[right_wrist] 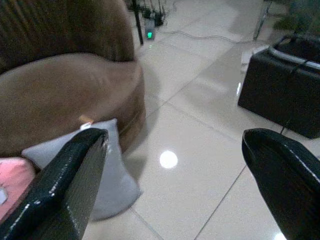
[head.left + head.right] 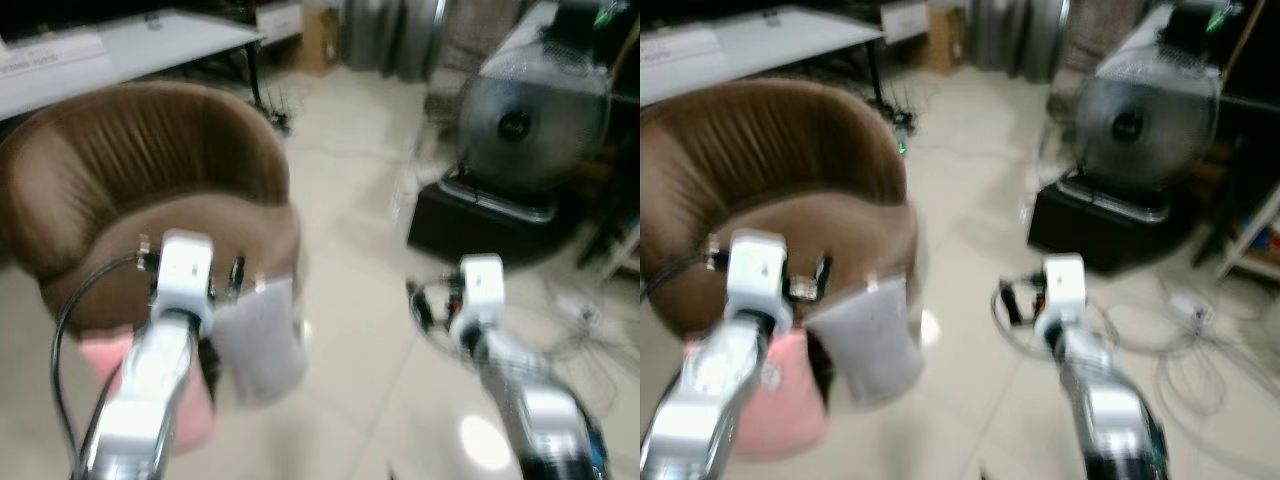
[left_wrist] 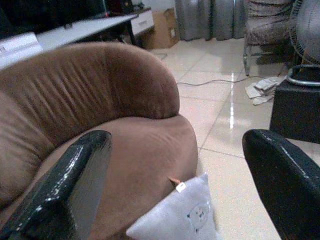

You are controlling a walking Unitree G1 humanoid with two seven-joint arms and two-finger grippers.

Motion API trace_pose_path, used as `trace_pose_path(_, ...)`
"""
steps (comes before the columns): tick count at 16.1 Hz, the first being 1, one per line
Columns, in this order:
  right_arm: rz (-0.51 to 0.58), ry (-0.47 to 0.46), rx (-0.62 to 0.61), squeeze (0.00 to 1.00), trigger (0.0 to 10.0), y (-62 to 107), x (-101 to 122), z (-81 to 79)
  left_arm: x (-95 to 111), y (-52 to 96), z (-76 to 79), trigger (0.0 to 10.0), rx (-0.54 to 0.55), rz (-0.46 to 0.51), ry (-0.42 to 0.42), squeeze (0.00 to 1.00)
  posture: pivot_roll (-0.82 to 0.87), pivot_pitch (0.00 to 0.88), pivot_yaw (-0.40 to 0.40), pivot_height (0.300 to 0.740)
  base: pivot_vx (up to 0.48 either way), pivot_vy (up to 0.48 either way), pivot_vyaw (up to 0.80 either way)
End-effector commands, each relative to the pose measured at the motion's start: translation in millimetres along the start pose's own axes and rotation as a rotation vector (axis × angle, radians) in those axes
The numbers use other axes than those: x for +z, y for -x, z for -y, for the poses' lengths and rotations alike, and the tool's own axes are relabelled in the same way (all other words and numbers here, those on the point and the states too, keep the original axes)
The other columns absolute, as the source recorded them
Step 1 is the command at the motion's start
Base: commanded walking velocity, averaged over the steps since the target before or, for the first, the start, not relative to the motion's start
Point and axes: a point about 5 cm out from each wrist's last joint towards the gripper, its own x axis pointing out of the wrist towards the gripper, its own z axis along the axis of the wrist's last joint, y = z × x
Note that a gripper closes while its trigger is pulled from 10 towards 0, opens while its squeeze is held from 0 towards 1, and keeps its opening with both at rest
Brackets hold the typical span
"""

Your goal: Move the pillow to the sofa from floor

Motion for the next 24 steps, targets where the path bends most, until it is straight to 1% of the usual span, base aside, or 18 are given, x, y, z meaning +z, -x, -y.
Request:
trace_pose_path(1, 0.039, 0.015, 0.027, 0.00, 10.0, -3.7, 11.2, -5.3, -1.9, 0.8, -4.9, 10.0, 0.016, -0.007, -0.012, 0.00, 0.07, 0.000, 0.001, 0.740, 0.000, 0.337, 0.00)
trace_pose_path(6, 0.034, 0.034, 0.036, 0.00, 10.0, -7.4, 12.0, -6.3, -1.3, -1.2, -5.1, 10.0, 0.026, -0.002, -0.008, 0.00, 0.07, 0.000, -0.010, 0.740, 0.000, 0.336, 0.00)
trace_pose_path(10, 0.032, 0.021, 0.011, 0.00, 10.0, -6.8, 11.0, -2.4, -2.9, -2.5, -3.8, 10.0, 0.022, -0.004, -0.005, 0.00, 0.07, 0.000, -0.007, 0.740, 0.000, 0.336, 0.00)
trace_pose_path(12, 0.029, 0.017, 0.000, 0.00, 10.0, -7.1, 9.7, -2.0, -3.5, -3.0, -3.5, 10.0, 0.020, -0.005, -0.004, 0.00, 0.06, 0.000, -0.009, 0.740, 0.000, 0.336, 0.00)
trace_pose_path(16, 0.026, 0.012, 0.010, 0.00, 10.0, -7.3, 7.2, -6.5, -3.6, -4.3, -4.3, 10.0, 0.018, -0.002, -0.004, 0.00, 0.06, 0.000, -0.011, 0.740, 0.000, 0.337, 0.00)
trace_pose_path(21, 0.026, 0.010, 0.007, 0.00, 10.0, -7.6, 6.6, -5.6, -4.3, -6.7, -5.7, 10.0, 0.016, -0.003, -0.008, 0.00, 0.05, 0.000, -0.004, 0.740, 0.000, 0.338, 0.00)
trace_pose_path(24, 0.027, -0.005, -0.008, 0.00, 10.0, -6.8, 5.7, -2.3, -3.4, -7.9, -3.9, 10.0, 0.007, -0.001, -0.009, 0.00, 0.05, 0.000, 0.007, 0.740, 0.000, 0.342, 0.00)
